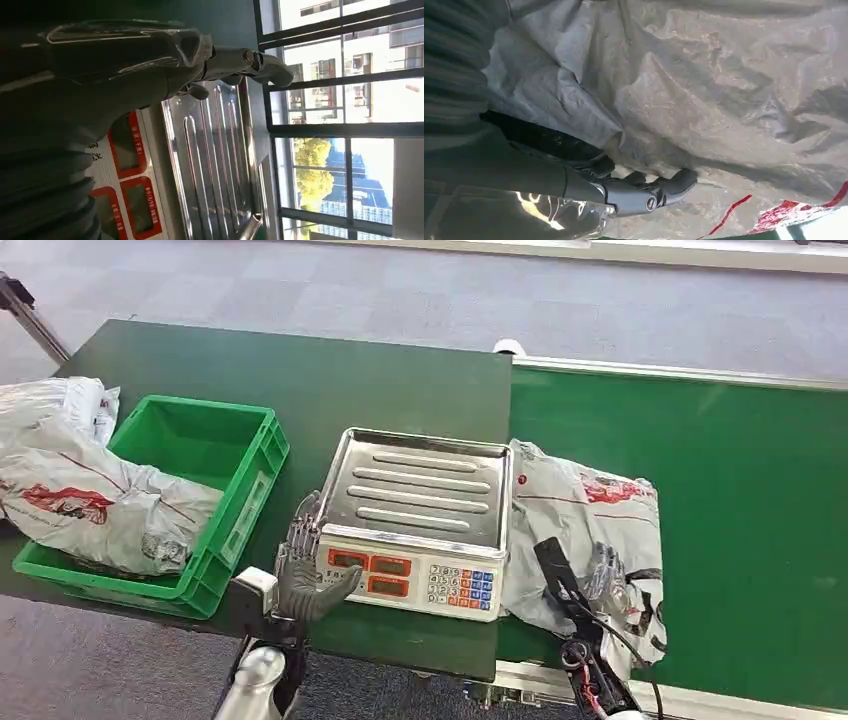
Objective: Moved the parcel from conveyor to table for the left to box.
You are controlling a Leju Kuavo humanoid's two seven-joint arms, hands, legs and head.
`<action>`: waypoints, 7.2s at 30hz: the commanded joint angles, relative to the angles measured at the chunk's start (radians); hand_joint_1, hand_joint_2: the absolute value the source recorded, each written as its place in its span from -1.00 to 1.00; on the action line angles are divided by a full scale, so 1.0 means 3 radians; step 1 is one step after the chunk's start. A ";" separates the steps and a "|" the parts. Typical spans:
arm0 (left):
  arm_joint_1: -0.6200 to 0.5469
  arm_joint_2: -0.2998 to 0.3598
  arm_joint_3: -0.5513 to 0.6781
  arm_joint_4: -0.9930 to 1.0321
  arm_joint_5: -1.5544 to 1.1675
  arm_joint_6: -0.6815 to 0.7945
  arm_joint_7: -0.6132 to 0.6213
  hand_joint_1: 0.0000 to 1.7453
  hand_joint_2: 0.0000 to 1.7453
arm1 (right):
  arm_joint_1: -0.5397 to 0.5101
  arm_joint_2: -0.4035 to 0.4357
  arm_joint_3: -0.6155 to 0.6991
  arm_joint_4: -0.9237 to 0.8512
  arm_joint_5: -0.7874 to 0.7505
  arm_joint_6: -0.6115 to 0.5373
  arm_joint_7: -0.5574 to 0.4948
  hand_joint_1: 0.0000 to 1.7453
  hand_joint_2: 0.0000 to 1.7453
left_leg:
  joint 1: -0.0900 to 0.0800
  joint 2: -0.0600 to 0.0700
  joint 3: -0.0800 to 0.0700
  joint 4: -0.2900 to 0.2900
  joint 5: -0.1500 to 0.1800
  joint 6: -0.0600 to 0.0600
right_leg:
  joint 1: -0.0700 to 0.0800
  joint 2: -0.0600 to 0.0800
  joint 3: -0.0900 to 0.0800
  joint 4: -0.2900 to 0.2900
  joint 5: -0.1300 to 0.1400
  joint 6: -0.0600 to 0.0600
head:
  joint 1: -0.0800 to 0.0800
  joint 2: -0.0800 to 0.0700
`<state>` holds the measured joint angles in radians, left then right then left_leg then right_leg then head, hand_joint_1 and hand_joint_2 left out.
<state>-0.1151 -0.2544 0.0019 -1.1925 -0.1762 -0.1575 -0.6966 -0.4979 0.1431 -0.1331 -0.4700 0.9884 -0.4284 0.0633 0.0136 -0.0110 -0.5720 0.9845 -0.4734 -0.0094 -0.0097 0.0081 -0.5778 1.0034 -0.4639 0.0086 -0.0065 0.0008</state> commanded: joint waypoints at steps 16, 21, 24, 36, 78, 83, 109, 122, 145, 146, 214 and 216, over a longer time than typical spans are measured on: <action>0.0121 -0.0016 0.0150 -0.0119 -0.0031 -0.0068 0.0122 -1.00 1.00 | -0.0111 0.0115 -0.0101 0.0313 0.0333 0.0566 -0.0003 1.00 1.00 | 0.0000 0.0005 0.0010 -0.0003 0.0000 0.0001 | 0.0001 0.0001 0.0010 -0.0004 0.0001 -0.0001 | 0.0000 0.0000; 0.0112 -0.0013 0.0147 -0.0108 -0.0031 -0.0073 0.0110 -1.00 1.00 | -0.0108 0.0134 -0.0064 0.0333 0.0387 0.0573 0.0024 1.00 1.00 | 0.0000 0.0007 0.0017 -0.0006 0.0000 0.0000 | 0.0001 0.0001 0.0014 -0.0006 0.0001 -0.0003 | -0.0001 0.0000; 0.0112 -0.0013 0.0147 -0.0108 -0.0031 -0.0073 0.0110 -1.00 1.00 | -0.0108 0.0134 -0.0064 0.0333 0.0387 0.0573 0.0024 1.00 1.00 | 0.0001 0.0003 0.0017 -0.0006 0.0000 0.0001 | 0.0002 -0.0002 0.0015 -0.0007 0.0000 -0.0002 | -0.0001 0.0000; 0.0197 -0.0041 0.0169 -0.0223 -0.0038 -0.0043 0.0097 -1.00 1.00 | -0.0055 0.0276 -0.0418 -0.0082 0.0010 0.0173 -0.0803 1.00 1.00 | 0.0000 0.0007 0.0014 -0.0004 -0.0001 0.0001 | 0.0001 0.0002 0.0011 -0.0003 0.0000 -0.0002 | 0.0000 0.0000; -0.0026 0.0106 -0.0071 -0.0108 0.0239 0.0224 -0.0005 -1.00 1.00 | 0.0012 0.0322 0.1081 -0.1590 -0.0774 -0.0862 -0.2164 1.00 1.00 | 0.0001 0.0052 0.0018 -0.0010 0.0000 0.0002 | 0.0003 0.0045 0.0006 -0.0010 0.0014 -0.0002 | -0.0001 0.0000; -0.0037 0.0151 -0.0109 -0.0114 0.0260 0.0250 -0.0005 -1.00 1.00 | -0.0226 0.0263 0.1277 -0.1134 -0.0492 -0.0747 -0.2059 1.00 1.00 | 0.0002 0.0012 0.0012 -0.0005 0.0002 0.0001 | 0.0003 0.0007 0.0009 -0.0004 0.0005 -0.0003 | 0.0000 0.0000; 0.0033 0.0267 -0.0103 -0.0221 0.0433 0.0219 -0.0005 -1.00 1.00 | -0.1397 0.0609 0.2629 0.0477 0.0678 0.0626 -0.1168 1.00 1.00 | 0.0001 0.0006 0.0007 -0.0004 0.0003 0.0000 | 0.0002 0.0005 0.0004 -0.0001 0.0003 -0.0003 | -0.0001 0.0000; -0.0008 0.0247 -0.0105 -0.0160 0.0414 0.0253 -0.0005 -1.00 1.00 | -0.1344 0.0566 0.2196 0.0342 0.0231 -0.0046 -0.0890 1.00 1.00 | 0.0001 0.0001 0.0003 -0.0002 0.0003 0.0001 | 0.0002 -0.0001 0.0002 0.0001 0.0002 -0.0003 | 0.0000 0.0000; -0.0040 0.0262 -0.0160 -0.0095 0.0382 0.0312 -0.0005 -1.00 1.00 | -0.1172 0.0576 0.1793 0.0289 -0.0656 0.0404 -0.1715 -1.00 1.00 | 0.0001 0.0002 0.0009 -0.0007 0.0005 0.0001 | 0.0003 -0.0003 0.0006 -0.0005 0.0003 -0.0004 | -0.0001 0.0000; -0.0037 0.0262 -0.0155 -0.0102 0.0386 0.0314 -0.0005 -1.00 1.00 | -0.1167 0.0575 0.1799 0.0280 -0.0657 0.0335 -0.1736 -1.00 1.00 | 0.0001 0.0001 0.0004 -0.0003 0.0003 0.0000 | 0.0002 -0.0001 0.0001 -0.0001 0.0002 -0.0003 | 0.0000 0.0000; -0.2125 0.0494 -0.0958 0.1865 -0.1971 0.0444 0.1336 -1.00 1.00 | 0.1037 0.0380 0.0995 -0.2377 -0.2956 0.1228 -0.2538 -1.00 1.00 | 0.0002 -0.0004 0.0011 -0.0006 0.0008 -0.0001 | 0.0003 -0.0007 0.0010 -0.0003 0.0007 -0.0005 | -0.0001 0.0000; -0.2208 0.0482 -0.0989 0.2156 -0.2046 0.0439 0.1412 -1.00 1.00 | 0.1037 0.0376 0.0995 -0.2362 -0.2955 0.1230 -0.2538 -1.00 1.00 | 0.0001 0.0001 0.0017 -0.0010 0.0008 -0.0001 | 0.0003 -0.0003 0.0014 -0.0007 0.0007 -0.0005 | 0.0000 0.0000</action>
<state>-0.5392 -0.1503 -0.2724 -1.0732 -0.7458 0.0125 -0.3448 -0.1479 0.2724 0.1335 -1.3061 0.1042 -0.0629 -0.7004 0.0141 -0.0103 -0.5709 0.9844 -0.4722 -0.0098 -0.0091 0.0094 -0.5777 1.0039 -0.4625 0.0079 -0.0065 0.0008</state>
